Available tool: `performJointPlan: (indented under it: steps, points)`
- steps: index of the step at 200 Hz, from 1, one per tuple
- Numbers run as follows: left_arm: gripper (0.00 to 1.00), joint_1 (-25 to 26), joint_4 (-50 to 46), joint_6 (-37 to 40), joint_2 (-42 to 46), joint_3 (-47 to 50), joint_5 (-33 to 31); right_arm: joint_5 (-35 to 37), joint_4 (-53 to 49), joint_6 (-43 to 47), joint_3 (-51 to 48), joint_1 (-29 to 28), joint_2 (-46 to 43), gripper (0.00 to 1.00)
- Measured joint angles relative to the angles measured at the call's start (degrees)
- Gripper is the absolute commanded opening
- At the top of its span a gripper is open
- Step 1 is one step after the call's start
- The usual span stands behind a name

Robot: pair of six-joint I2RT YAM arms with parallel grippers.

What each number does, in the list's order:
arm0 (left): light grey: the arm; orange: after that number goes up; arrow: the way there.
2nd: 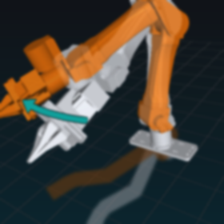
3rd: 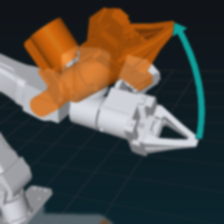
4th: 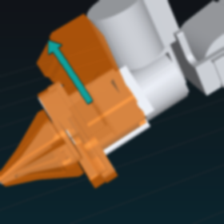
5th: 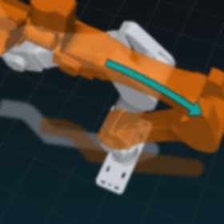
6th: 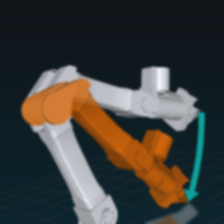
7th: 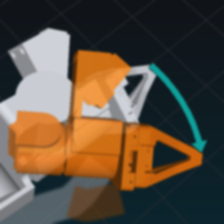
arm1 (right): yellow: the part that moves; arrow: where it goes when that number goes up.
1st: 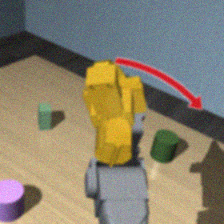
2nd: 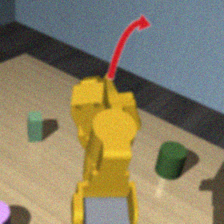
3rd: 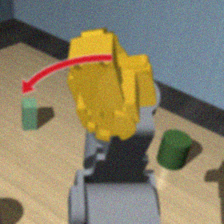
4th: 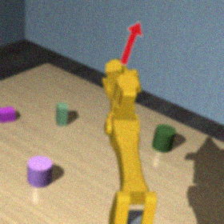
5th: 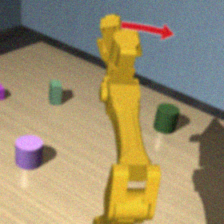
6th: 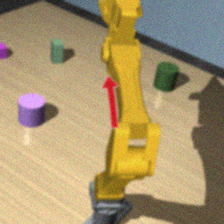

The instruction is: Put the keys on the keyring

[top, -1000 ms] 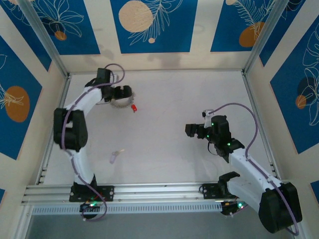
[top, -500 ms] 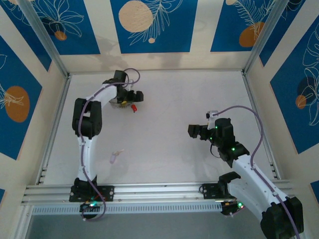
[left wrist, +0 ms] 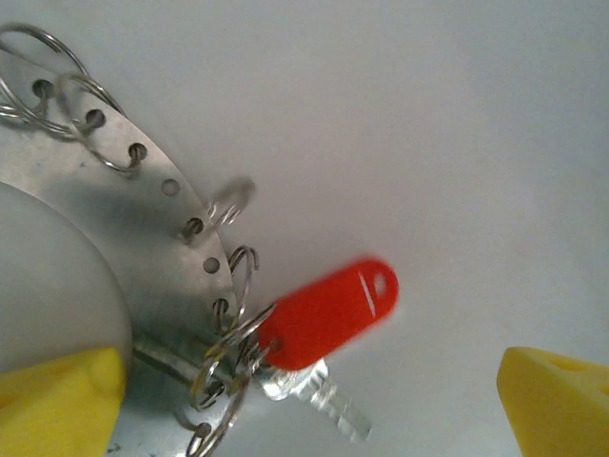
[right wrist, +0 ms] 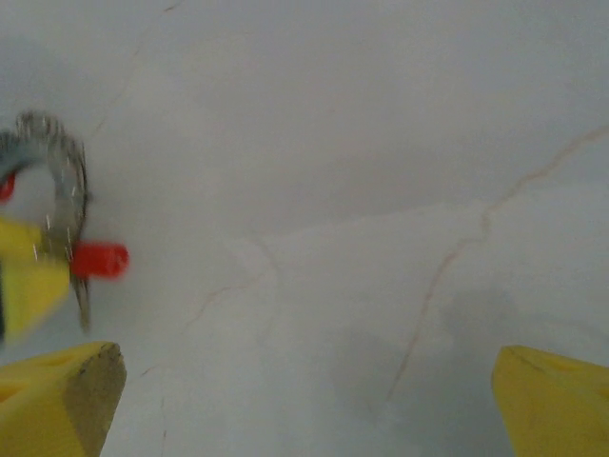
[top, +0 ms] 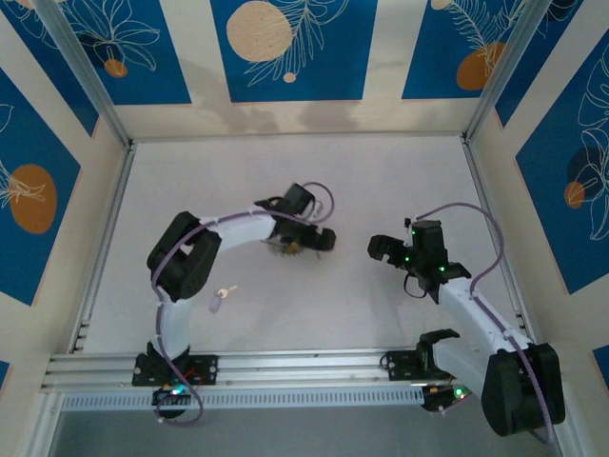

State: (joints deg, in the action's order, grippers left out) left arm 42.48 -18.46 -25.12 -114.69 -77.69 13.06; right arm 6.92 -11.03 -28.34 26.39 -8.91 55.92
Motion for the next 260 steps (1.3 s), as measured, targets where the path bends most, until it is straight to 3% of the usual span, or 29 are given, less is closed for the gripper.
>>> performJointPlan:
  steps: [30,71,101,123,148,179,206,260]
  points:
    - [1.0,6.8,-2.1,-4.0,5.6,1.2,0.6,-4.3,-1.9,-1.6,1.1,4.2,2.0,0.97]
    - [1.0,2.4,-11.2,-1.8,20.3,-0.5,-3.8,-12.2,-5.0,-4.6,6.7,2.5,6.7,0.71]
    - [1.0,-7.4,-16.7,1.2,31.2,1.2,-4.4,-14.5,-5.9,-8.7,10.9,-8.0,12.1,0.58]
    - [1.0,-15.4,-20.0,3.4,39.2,8.0,-4.3,-13.8,-6.5,-14.1,14.7,-17.6,17.8,0.5]
    - [1.0,-19.9,-25.0,5.8,44.5,16.0,-3.5,-11.4,-8.7,-21.9,20.3,-25.4,25.2,0.42]
    - [1.0,-23.2,-26.9,7.7,46.2,23.8,-2.1,-6.7,-10.9,-29.1,26.9,-31.5,32.9,0.43]
    - [1.0,-26.9,-27.8,9.2,42.2,25.3,-1.0,-2.4,-12.0,-33.0,29.9,-35.8,36.5,0.42]
    - [1.0,-30.5,-25.6,10.9,37.0,25.8,3.5,2.4,-14.1,-36.9,29.9,-36.5,37.8,0.41]
